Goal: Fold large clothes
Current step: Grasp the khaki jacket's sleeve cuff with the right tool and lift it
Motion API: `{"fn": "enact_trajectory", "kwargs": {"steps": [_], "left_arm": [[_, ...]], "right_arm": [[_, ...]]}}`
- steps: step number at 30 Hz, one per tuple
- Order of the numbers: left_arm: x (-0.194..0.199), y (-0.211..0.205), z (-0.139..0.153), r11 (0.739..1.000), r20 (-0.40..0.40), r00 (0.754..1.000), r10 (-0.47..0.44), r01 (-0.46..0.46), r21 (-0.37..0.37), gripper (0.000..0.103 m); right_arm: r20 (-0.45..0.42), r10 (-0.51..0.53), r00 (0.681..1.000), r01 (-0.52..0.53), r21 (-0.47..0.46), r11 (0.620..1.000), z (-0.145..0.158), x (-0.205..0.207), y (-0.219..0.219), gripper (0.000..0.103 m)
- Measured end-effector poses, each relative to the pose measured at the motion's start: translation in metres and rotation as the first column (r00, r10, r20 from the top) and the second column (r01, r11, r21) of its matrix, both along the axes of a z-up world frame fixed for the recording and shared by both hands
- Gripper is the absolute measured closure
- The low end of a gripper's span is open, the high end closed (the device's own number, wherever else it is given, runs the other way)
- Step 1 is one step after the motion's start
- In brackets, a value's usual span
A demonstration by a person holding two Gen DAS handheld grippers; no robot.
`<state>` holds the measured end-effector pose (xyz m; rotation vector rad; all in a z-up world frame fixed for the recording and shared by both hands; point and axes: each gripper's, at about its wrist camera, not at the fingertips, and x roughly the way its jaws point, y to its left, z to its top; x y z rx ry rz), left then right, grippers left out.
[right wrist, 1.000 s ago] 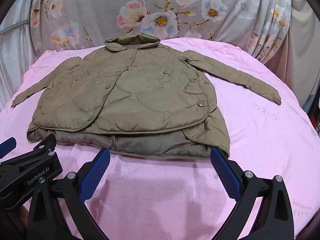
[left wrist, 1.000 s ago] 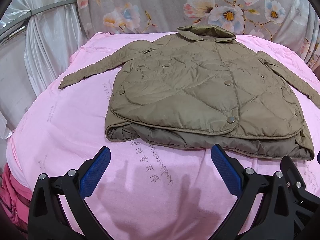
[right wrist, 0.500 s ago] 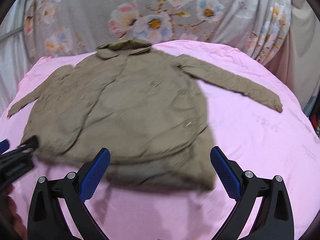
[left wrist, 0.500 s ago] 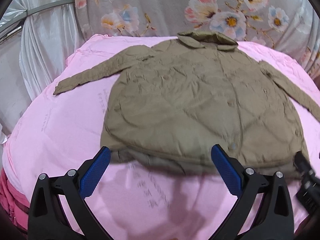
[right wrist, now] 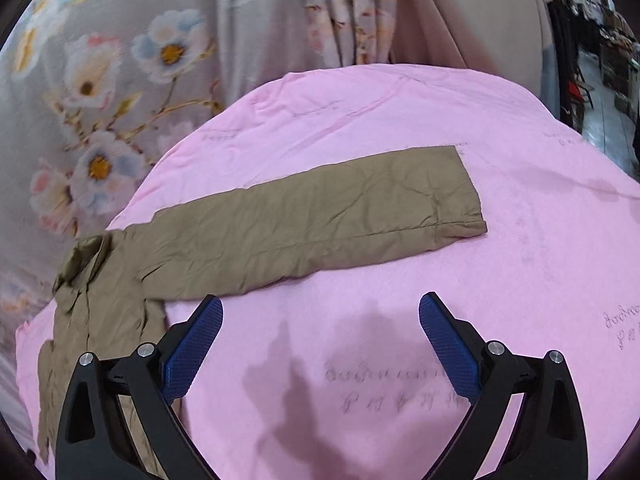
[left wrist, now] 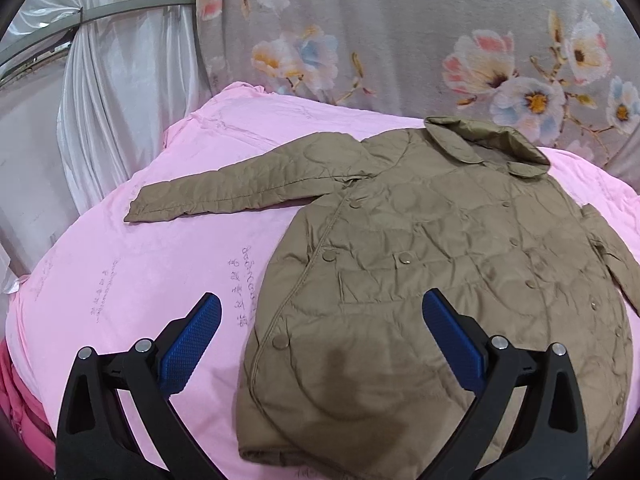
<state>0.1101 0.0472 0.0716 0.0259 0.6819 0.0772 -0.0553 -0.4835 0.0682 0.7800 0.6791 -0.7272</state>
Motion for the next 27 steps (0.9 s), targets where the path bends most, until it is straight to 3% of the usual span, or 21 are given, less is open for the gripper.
{"fn": "enact_trajectory", "kwargs": {"steps": [8, 11, 14, 17, 18, 19, 23, 27], "left_arm": [[0.025, -0.005, -0.048, 0.997, -0.054, 0.997, 0.051, -0.048, 0.062, 0.005], [0.029, -0.008, -0.068, 0.996, -0.088, 0.995, 0.051, -0.044, 0.08, 0.005], [0.028, -0.006, -0.074, 0.997, -0.096, 0.994, 0.048, -0.042, 0.064, 0.005], [0.028, -0.003, -0.075, 0.998, -0.103, 0.994, 0.046, -0.042, 0.039, 0.005], [0.028, -0.003, -0.076, 0.998, -0.103, 0.994, 0.046, -0.043, 0.037, 0.005], [0.028, -0.004, -0.076, 0.998, -0.103, 0.994, 0.047, -0.043, 0.038, 0.005], [0.028, -0.007, -0.077, 0.998, -0.104, 0.993, 0.049, -0.044, 0.053, 0.005], [0.029, -0.008, -0.078, 0.997, -0.105, 0.993, 0.052, -0.045, 0.067, 0.005]], "right_arm": [[0.064, -0.166, 0.984, 0.153, 0.171, 0.973, -0.046, -0.009, -0.057, 0.015], [0.125, -0.203, 0.971, 0.179, 0.178, 0.968, -0.049, -0.012, -0.063, 0.016], [0.175, -0.235, 0.956, 0.199, 0.199, 0.959, -0.051, -0.01, -0.07, 0.025], [0.192, -0.253, 0.948, 0.214, 0.205, 0.955, -0.053, -0.004, -0.08, 0.052], [0.193, -0.253, 0.948, 0.212, 0.209, 0.955, -0.055, 0.0, -0.083, 0.07], [0.194, -0.253, 0.948, 0.21, 0.216, 0.954, -0.057, 0.004, -0.087, 0.079], [0.233, -0.258, 0.938, 0.224, 0.163, 0.961, -0.042, 0.019, -0.09, 0.093], [0.336, -0.122, 0.934, 0.128, 0.006, 0.992, 0.021, 0.05, -0.06, 0.095]]}}
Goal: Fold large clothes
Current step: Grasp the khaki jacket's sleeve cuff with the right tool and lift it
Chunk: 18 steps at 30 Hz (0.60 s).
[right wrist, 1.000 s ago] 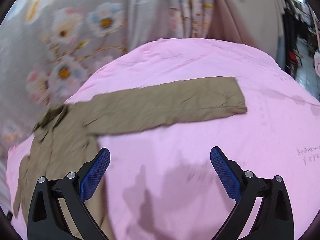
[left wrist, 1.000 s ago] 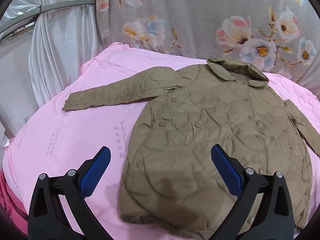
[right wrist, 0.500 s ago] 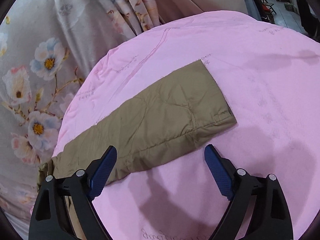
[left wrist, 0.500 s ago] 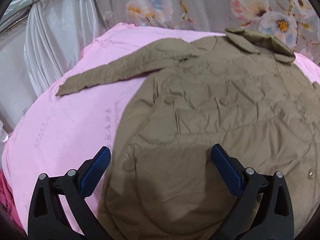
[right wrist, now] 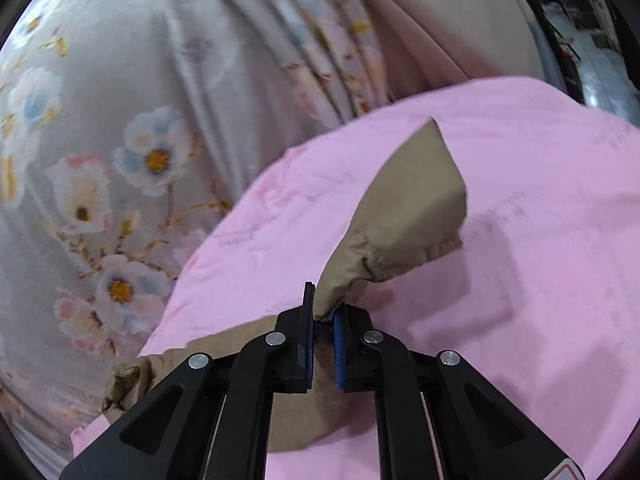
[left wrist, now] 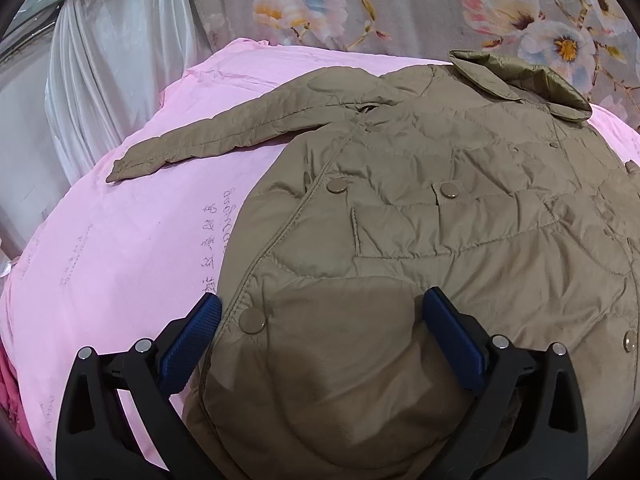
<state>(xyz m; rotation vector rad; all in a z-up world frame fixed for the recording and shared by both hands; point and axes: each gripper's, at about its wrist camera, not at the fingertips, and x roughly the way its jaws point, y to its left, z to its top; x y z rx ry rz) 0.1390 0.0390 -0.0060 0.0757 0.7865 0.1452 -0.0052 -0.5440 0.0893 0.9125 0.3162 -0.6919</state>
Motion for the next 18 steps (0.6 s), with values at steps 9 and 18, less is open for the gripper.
{"fn": "enact_trajectory", "kwargs": {"steps": [9, 18], "left_arm": [[0.0, -0.003, 0.0, 1.0, -0.001, 1.0, 0.002, -0.002, 0.018, 0.005], [0.0, 0.002, -0.001, 1.0, -0.002, 1.0, -0.003, 0.003, -0.017, 0.005]], "right_arm": [[0.09, 0.492, 0.866, -0.452, -0.281, 0.846, 0.125, 0.121, 0.159, 0.095], [-0.066, 0.766, 0.639, -0.733, -0.355, 0.58, 0.104, 0.2, 0.329, 0.096]]}}
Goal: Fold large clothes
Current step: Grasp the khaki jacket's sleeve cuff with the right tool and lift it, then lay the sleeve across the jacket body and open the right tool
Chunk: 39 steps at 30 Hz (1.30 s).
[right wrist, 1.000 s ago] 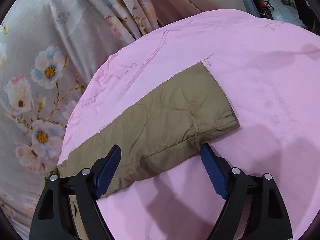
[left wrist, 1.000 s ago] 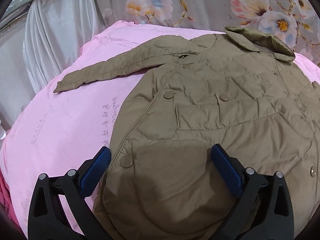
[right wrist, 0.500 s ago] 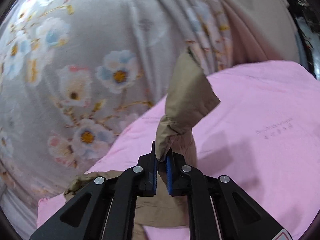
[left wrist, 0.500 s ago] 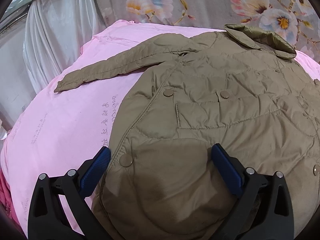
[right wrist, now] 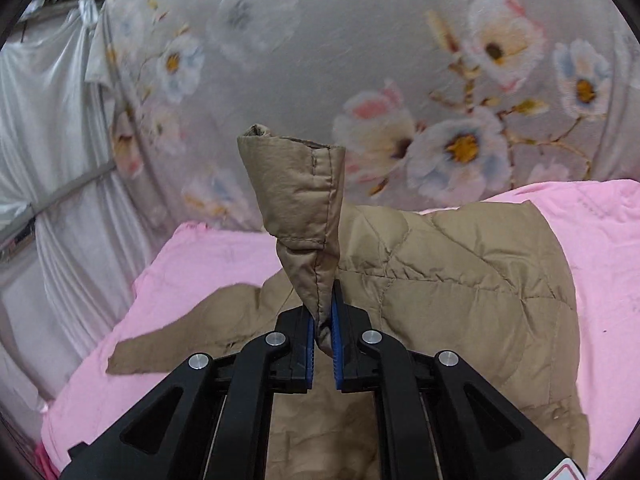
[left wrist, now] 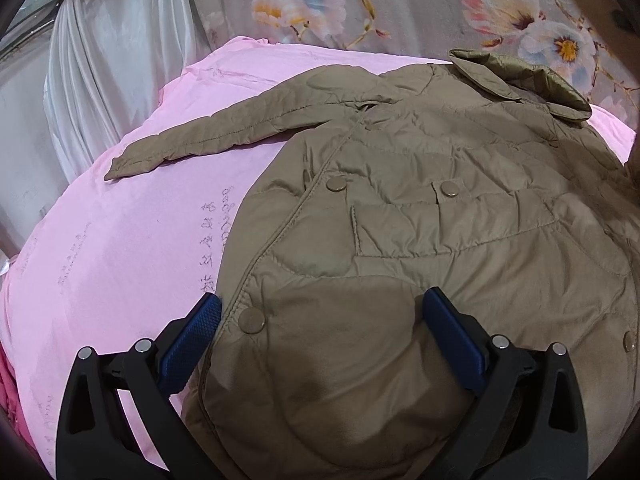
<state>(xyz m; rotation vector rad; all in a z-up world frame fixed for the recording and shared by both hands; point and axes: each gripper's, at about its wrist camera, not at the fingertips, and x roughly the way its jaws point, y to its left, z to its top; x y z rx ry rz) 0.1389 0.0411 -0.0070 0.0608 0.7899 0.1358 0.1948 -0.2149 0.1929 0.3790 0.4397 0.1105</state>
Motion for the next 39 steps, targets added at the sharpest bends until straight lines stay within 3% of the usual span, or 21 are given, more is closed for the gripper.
{"fn": "enact_trajectory", "kwargs": {"steps": [3, 8, 11, 12, 13, 17, 20, 22, 23, 27, 32, 37, 39], "left_arm": [[0.0, 0.002, 0.0, 1.0, -0.002, 1.0, -0.002, 0.002, -0.011, 0.005], [0.001, 0.002, 0.0, 1.0, -0.005, 1.0, -0.004, 0.003, -0.018, 0.005], [0.001, 0.002, -0.001, 1.0, -0.005, 1.0, -0.004, 0.003, -0.019, 0.005], [0.001, 0.003, -0.001, 1.0, -0.006, 1.0, -0.004, 0.003, -0.019, 0.005], [0.001, 0.003, -0.001, 1.0, -0.006, 1.0, -0.004, 0.003, -0.019, 0.005], [0.001, 0.003, -0.001, 1.0, -0.01, 1.0, -0.005, 0.004, -0.025, 0.005], [0.003, 0.008, 0.001, 0.998, -0.027, 0.999, -0.019, 0.017, -0.065, 0.005], [0.007, 0.017, 0.006, 0.991, -0.054, 0.998, -0.026, 0.018, -0.136, 0.005], [0.011, 0.025, 0.014, 0.977, -0.065, 0.998, -0.023, 0.009, -0.212, 0.005], [0.037, 0.035, 0.036, 0.925, -0.062, 0.998, -0.006, -0.018, -0.379, 0.005], [0.084, 0.0, 0.038, 0.92, -0.1, 0.993, -0.066, 0.022, -0.392, 0.005], [0.121, -0.031, 0.02, 0.93, -0.175, 0.981, -0.089, 0.019, -0.367, 0.006], [0.127, -0.038, 0.021, 0.93, -0.163, 0.982, -0.094, 0.028, -0.367, 0.028]], "right_arm": [[-0.068, 0.08, 0.995, -0.084, -0.059, 0.995, -0.024, 0.017, 0.041, 0.095], [-0.193, 0.151, 0.97, -0.174, -0.11, 0.979, -0.064, 0.03, 0.078, 0.081], [-0.197, 0.18, 0.964, -0.202, -0.095, 0.975, -0.067, 0.023, 0.087, 0.053], [-0.176, 0.184, 0.967, -0.202, -0.093, 0.975, -0.062, 0.018, 0.088, 0.041], [-0.14, 0.182, 0.973, -0.196, -0.094, 0.976, -0.053, 0.011, 0.089, 0.036], [-0.084, 0.15, 0.985, -0.155, -0.064, 0.986, -0.029, -0.013, 0.072, 0.035], [-0.102, 0.081, 0.992, -0.08, 0.009, 0.997, -0.03, -0.029, 0.038, 0.035], [-0.14, 0.002, 0.99, 0.007, 0.062, 0.998, -0.045, -0.045, 0.002, 0.035], [-0.159, -0.031, 0.987, 0.044, 0.079, 0.996, -0.052, -0.051, -0.013, 0.035], [-0.268, -0.188, 0.945, 0.238, 0.165, 0.957, -0.097, -0.075, -0.087, 0.034], [-0.33, -0.262, 0.907, 0.348, 0.234, 0.908, -0.135, -0.078, -0.139, 0.034], [-0.351, -0.237, 0.906, 0.357, 0.334, 0.872, -0.155, -0.055, -0.162, 0.034], [-0.357, -0.227, 0.906, 0.358, 0.36, 0.861, -0.157, -0.044, -0.165, 0.035]]}}
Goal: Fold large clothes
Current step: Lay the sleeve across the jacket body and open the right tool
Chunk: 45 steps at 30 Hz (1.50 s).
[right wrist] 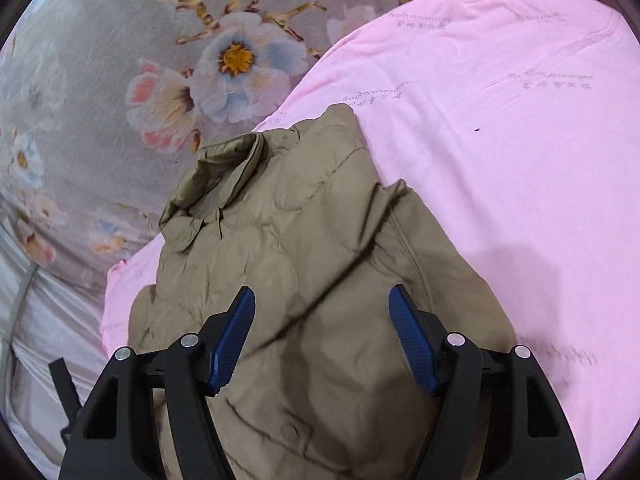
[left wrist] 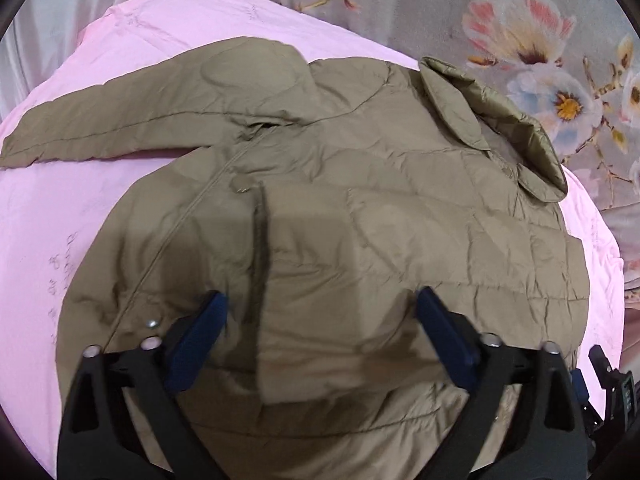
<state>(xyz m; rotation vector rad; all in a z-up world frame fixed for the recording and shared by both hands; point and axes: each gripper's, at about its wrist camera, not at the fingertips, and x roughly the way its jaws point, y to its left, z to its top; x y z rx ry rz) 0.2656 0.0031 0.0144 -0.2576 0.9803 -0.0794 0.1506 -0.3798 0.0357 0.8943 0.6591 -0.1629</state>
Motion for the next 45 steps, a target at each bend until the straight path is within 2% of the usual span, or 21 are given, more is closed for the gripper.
{"fn": "enact_trajectory", "kwargs": {"steps": [1, 2, 3, 5, 6, 8, 11, 12, 14, 17, 19, 22, 24, 28, 36, 37, 38, 39, 41, 43, 45], "left_arm": [[0.002, -0.004, 0.002, 1.0, 0.006, 1.0, -0.011, 0.011, 0.003, 0.036], [0.005, -0.008, 0.004, 1.0, 0.012, 1.0, -0.017, 0.017, 0.018, 0.048], [0.007, -0.012, 0.007, 0.999, 0.025, 0.999, -0.024, 0.023, 0.03, 0.07], [0.011, -0.017, 0.013, 0.998, 0.042, 0.998, -0.043, 0.041, 0.052, 0.09], [0.012, -0.017, 0.017, 0.997, 0.056, 0.997, -0.047, 0.044, 0.057, 0.095], [0.014, -0.018, 0.032, 0.996, 0.102, 0.993, -0.057, 0.051, 0.066, 0.098], [0.009, -0.024, 0.061, 0.991, 0.223, 0.972, -0.072, 0.044, 0.128, 0.099], [0.007, -0.027, 0.065, 0.987, 0.25, 0.965, -0.078, 0.039, 0.156, 0.099], [0.008, -0.039, 0.065, 0.972, 0.281, 0.955, -0.097, 0.03, 0.232, 0.099], [0.019, -0.051, 0.041, 0.96, 0.23, 0.966, -0.119, 0.053, 0.274, 0.099], [0.025, -0.052, 0.019, 0.95, 0.194, 0.975, -0.111, 0.047, 0.307, 0.099], [0.029, -0.047, -0.005, 0.954, 0.15, 0.983, -0.104, 0.055, 0.296, 0.099], [0.029, -0.045, -0.009, 0.956, 0.155, 0.983, -0.098, 0.049, 0.29, 0.099], [0.027, -0.049, -0.013, 0.945, 0.172, 0.98, -0.101, 0.04, 0.326, 0.099], [0.029, -0.053, -0.019, 0.935, 0.162, 0.982, -0.094, 0.031, 0.354, 0.094], [0.029, -0.051, -0.018, 0.938, 0.163, 0.983, -0.087, 0.026, 0.346, 0.09], [0.028, -0.046, -0.017, 0.946, 0.169, 0.983, -0.07, 0.011, 0.325, 0.079], [0.026, -0.036, -0.014, 0.956, 0.176, 0.983, -0.043, -0.011, 0.294, 0.059], [0.013, -0.009, -0.004, 0.975, 0.212, 0.977, 0.017, -0.063, 0.214, 0.035], [0.0, 0.011, 0.005, 0.978, 0.252, 0.965, 0.068, -0.115, 0.177, 0.03], [-0.008, 0.027, 0.011, 0.978, 0.256, 0.962, 0.1, -0.142, 0.152, 0.023]], "right_arm": [[0.003, -0.006, 1.0, 0.006, 0.024, 1.0, -0.002, 0.007, -0.003, 0.037], [0.006, -0.011, 1.0, 0.011, 0.049, 0.999, -0.005, 0.015, -0.007, 0.04], [0.007, -0.019, 1.0, 0.019, 0.061, 0.998, -0.006, 0.019, -0.009, 0.052], [0.002, -0.029, 1.0, 0.028, 0.067, 0.997, -0.009, 0.032, -0.013, 0.079], [0.004, -0.032, 0.999, 0.032, 0.043, 0.999, -0.007, 0.037, -0.013, 0.098], [0.062, -0.039, 0.997, 0.038, 0.017, 0.999, 0.005, 0.034, -0.014, 0.098], [0.159, -0.055, 0.986, 0.072, -0.107, 0.992, 0.039, 0.021, -0.004, 0.098], [0.164, -0.052, 0.985, 0.076, -0.142, 0.987, 0.043, 0.02, -0.001, 0.098], [0.113, -0.039, 0.993, 0.062, -0.211, 0.975, 0.041, 0.03, 0.006, 0.098], [-0.004, -0.036, 0.999, 0.035, -0.21, 0.977, 0.014, 0.046, 0.006, 0.099], [-0.05, -0.038, 0.998, 0.027, -0.19, 0.981, -0.002, 0.049, 0.003, 0.099], [-0.079, -0.022, 0.997, 0.007, -0.183, 0.983, -0.011, 0.052, 0.003, 0.099], [-0.1, -0.013, 0.995, -0.008, -0.199, 0.98, -0.014, 0.055, 0.006, 0.099], [-0.144, -0.014, 0.989, -0.028, -0.281, 0.959, -0.013, 0.062, 0.018, 0.098], [-0.184, -0.017, 0.983, -0.05, -0.355, 0.934, -0.012, 0.067, 0.025, 0.096], [-0.186, -0.023, 0.982, -0.046, -0.357, 0.933, -0.011, 0.066, 0.025, 0.095], [-0.193, -0.045, 0.98, -0.03, -0.368, 0.929, -0.007, 0.062, 0.027, 0.093], [-0.19, -0.074, 0.979, -0.004, -0.377, 0.926, -0.001, 0.053, 0.029, 0.087], [-0.112, -0.116, 0.987, 0.064, -0.389, 0.919, 0.021, 0.027, 0.041, 0.083], [-0.03, -0.072, 0.997, 0.051, -0.445, 0.894, 0.047, 0.015, 0.063, 0.081], [0.001, 0.02, 1.0, -0.017, -0.487, 0.873, 0.063, 0.022, 0.088, 0.081]]}}
